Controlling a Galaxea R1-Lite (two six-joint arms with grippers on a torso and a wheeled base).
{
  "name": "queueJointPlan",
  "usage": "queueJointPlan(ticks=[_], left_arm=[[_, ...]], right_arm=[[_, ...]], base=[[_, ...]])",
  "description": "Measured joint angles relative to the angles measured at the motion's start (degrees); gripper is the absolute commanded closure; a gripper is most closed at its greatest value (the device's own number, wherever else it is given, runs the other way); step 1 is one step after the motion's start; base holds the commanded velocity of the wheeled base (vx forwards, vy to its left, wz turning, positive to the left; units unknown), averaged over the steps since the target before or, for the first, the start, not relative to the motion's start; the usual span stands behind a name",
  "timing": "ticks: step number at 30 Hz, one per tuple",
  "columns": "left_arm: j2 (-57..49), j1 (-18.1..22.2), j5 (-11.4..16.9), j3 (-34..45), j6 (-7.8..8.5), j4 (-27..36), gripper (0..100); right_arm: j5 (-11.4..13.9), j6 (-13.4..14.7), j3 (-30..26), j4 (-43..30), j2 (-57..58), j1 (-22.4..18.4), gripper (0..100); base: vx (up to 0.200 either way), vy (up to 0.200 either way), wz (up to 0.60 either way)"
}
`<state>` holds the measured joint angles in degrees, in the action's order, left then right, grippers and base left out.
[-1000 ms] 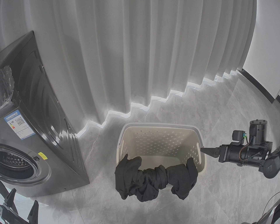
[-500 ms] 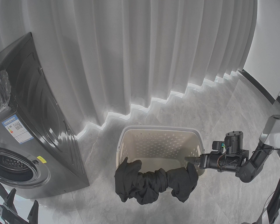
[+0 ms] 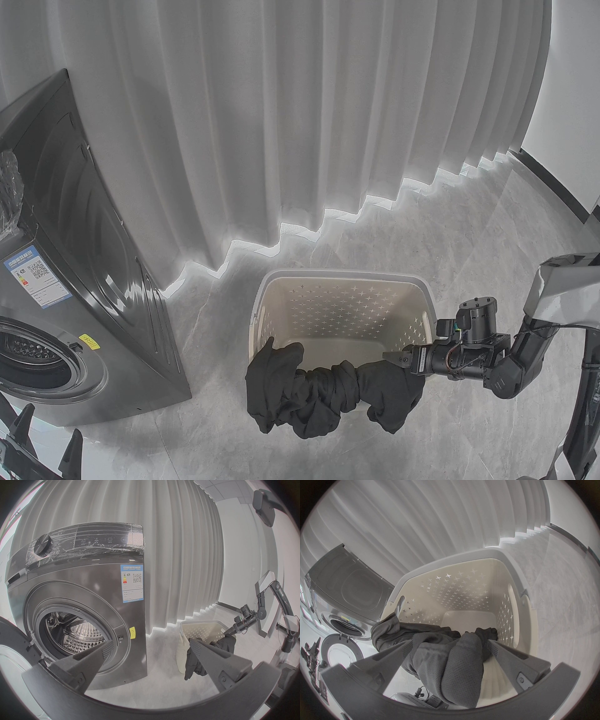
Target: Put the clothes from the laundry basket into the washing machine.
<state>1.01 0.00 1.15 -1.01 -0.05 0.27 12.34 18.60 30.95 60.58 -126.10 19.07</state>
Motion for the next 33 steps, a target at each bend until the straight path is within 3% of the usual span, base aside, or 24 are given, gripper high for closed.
queueJointPlan(ticks=[11,12,23,33], left_arm=[[0.0,0.0,0.0,0.0,0.05,0.0,0],[0.0,0.0,0.0,0.0,0.05,0.0,0],[0.0,0.0,0.0,0.0,0.05,0.0,0],[0.0,0.0,0.0,0.0,0.05,0.0,0]], right_arm=[[-0.7,0.1,0.2,0.1,-1.3,1.2,0],[-0.8,0.1,0.2,0.1,-1.4,1.3,100],[-0.9,0.1,-0.7,2.6,-2.0,1.4,100],[-1.2,-0.2,-7.3,10.6,5.6,1.3,100]], base=[[0.000,0.000,0.00],[0.000,0.000,0.00],[0.000,0.000,0.00],[0.000,0.000,0.00]])
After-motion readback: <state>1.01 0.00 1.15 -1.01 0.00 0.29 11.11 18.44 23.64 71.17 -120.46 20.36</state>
